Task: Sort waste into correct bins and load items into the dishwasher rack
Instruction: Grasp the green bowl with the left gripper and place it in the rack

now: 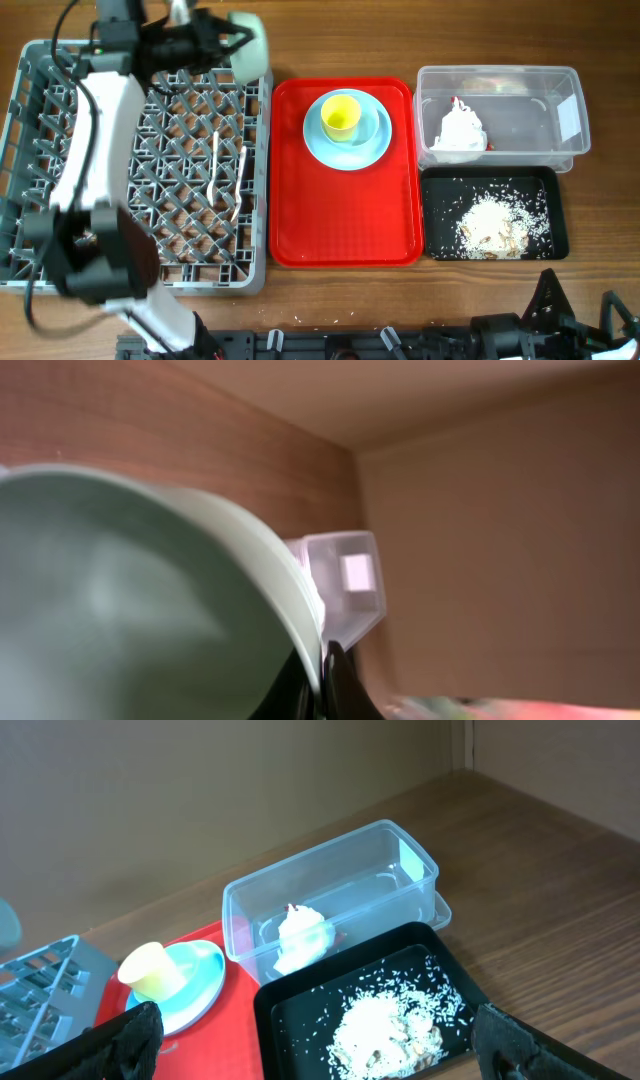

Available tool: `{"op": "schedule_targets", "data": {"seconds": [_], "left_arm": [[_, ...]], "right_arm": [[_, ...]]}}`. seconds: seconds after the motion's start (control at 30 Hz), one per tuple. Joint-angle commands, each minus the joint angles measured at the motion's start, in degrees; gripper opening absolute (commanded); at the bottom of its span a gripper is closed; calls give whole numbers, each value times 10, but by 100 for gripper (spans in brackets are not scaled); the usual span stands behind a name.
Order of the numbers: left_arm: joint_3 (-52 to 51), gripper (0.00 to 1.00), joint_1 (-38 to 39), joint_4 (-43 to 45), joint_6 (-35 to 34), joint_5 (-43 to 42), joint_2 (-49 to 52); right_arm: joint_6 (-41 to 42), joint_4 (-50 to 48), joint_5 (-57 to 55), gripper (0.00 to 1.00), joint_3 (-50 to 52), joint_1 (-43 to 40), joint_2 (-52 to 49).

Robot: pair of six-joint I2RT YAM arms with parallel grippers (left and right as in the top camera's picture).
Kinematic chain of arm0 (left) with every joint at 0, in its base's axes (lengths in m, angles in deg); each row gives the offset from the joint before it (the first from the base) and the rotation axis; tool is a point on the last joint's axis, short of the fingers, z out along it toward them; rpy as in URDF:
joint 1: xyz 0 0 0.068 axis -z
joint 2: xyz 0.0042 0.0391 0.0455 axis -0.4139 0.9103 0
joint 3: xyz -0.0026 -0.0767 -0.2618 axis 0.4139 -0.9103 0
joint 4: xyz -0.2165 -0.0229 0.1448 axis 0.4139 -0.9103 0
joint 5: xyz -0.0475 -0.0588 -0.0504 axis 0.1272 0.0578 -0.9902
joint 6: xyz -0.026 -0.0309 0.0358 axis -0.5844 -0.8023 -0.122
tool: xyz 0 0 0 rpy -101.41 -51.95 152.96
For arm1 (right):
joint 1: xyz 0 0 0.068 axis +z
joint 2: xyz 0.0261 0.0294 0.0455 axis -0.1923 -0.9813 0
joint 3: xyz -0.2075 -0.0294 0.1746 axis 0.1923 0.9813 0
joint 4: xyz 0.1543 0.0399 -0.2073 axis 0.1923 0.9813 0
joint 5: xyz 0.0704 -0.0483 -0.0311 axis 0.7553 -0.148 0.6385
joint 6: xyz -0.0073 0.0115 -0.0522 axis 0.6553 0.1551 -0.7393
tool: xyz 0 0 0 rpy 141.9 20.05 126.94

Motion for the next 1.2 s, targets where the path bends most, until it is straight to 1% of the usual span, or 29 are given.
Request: {"op": "schedule_targets", "data": {"seconds": [0.0,0.13,0.27,0.33,0.37,0.4,0.47,0.5,0.53,0.57,0.6,0.67,0.7,0.73,0.77,0.83,0.87,0.9,0.93,0.97,1.0,1.03,1.13,1.17], "left_arm": [[-1,4,-53,28,-40,-212,96],[-1,4,-110,13,-39,-213,161],[-2,4,-156,10,-37,-201,172],[-2,9,-166,2,-19,-185,172],[-2,17,-172,-16,-5,-162,172],[-2,25,-178,-35,-4,-140,172],[-2,28,-194,-59,-4,-121,171],[-2,38,-202,-69,-4,-120,167],[-2,46,-210,-81,5,-111,162],[-2,47,-217,-95,15,-95,156],[-2,50,-225,-116,26,-64,146],[-2,67,-240,-157,47,9,121],[-2,81,-247,-173,54,43,105],[-2,85,-255,-188,54,87,84],[-2,85,-262,-197,54,118,58],[-2,83,-264,-203,53,134,-2],[-2,79,-252,-205,54,135,-42],[-2,65,-235,-206,54,144,-67],[-2,53,-204,-206,56,184,-91],[-2,27,-172,-207,68,237,-104],[-2,13,-142,-208,73,289,-108],[-2,4,-91,-214,81,380,-106],[-5,4,31,-211,81,576,-62],[-5,4,54,-202,81,602,-44]], "right_arm": [[4,-2,-12,100,-1,-1,6],[4,-2,-12,100,-1,-1,6],[4,-2,-12,100,-1,-1,6],[4,-2,-12,100,-1,-1,6],[4,-2,-12,100,-1,-1,6],[4,-2,-12,100,-1,-1,6],[4,-2,-12,100,-1,-1,6],[4,-2,-12,100,-1,-1,6],[4,-2,-12,100,-1,-1,6],[4,-2,-12,100,-1,-1,6],[4,-2,-12,100,-1,-1,6],[4,-2,-12,100,-1,-1,6],[4,-2,-12,100,-1,-1,6],[4,-2,-12,100,-1,-1,6],[4,-2,-12,100,-1,-1,6],[4,-2,-12,100,-1,-1,6],[4,-2,-12,100,-1,-1,6],[4,-2,-12,100,-1,-1,6],[4,-2,-12,100,-1,-1,6],[4,-2,-12,100,-1,-1,6],[4,-2,-12,100,-1,-1,6],[4,-2,-12,100,-1,-1,6],[4,-2,-12,100,-1,-1,6],[4,-2,-12,100,-1,-1,6]]}}
